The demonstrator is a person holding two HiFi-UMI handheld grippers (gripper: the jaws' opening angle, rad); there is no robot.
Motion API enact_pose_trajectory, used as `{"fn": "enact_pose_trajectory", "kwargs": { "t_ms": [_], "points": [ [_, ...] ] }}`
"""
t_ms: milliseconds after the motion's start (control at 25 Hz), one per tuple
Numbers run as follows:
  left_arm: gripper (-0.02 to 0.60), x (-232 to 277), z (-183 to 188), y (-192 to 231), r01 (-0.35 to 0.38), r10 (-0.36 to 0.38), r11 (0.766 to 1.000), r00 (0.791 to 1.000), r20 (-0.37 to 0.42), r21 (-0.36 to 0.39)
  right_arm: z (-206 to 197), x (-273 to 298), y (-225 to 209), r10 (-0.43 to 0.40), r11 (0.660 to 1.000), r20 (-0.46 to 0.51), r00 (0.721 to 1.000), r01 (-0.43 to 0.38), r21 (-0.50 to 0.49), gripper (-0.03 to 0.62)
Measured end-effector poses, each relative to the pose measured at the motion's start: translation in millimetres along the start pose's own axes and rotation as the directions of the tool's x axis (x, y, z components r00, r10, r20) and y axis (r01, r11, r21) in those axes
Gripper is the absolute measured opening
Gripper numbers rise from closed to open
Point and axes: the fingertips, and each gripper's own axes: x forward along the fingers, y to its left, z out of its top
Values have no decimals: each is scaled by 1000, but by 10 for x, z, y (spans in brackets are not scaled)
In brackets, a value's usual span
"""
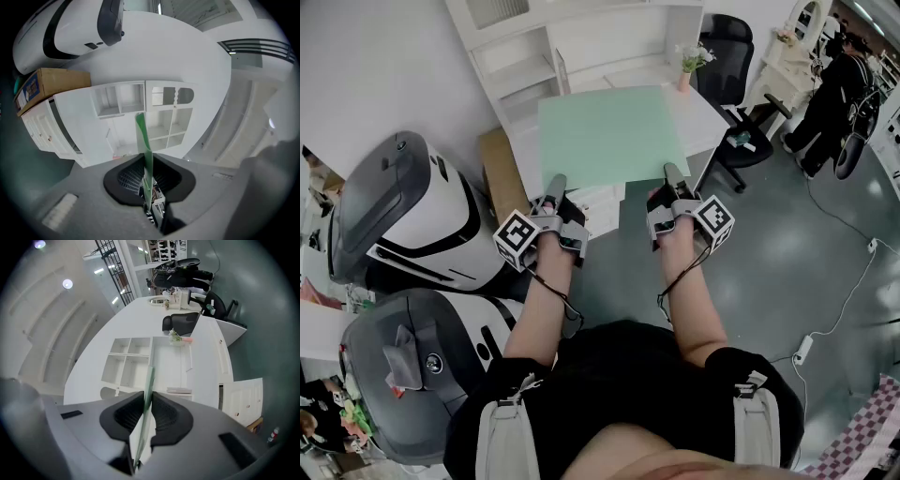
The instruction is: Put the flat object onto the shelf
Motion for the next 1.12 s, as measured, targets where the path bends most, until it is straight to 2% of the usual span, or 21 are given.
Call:
{"fn": "enact_pose_trajectory", "kwargs": {
  "t_ms": [560,920,1120],
  "points": [
    [54,-34,-172,39,-33,33,999,999,8,-12,103,-138,-107,-20,1000,-15,1000,20,14,57],
    [54,64,-444,-13,-33,33,999,999,21,3,374,-202,-156,-7,1000,-28,1000,8,16,58],
    [54,59,-597,-21,-23,23,1000,998,51,-3,510,-235,-166,4,1000,-67,998,-4,-6,60]
  ]
}}
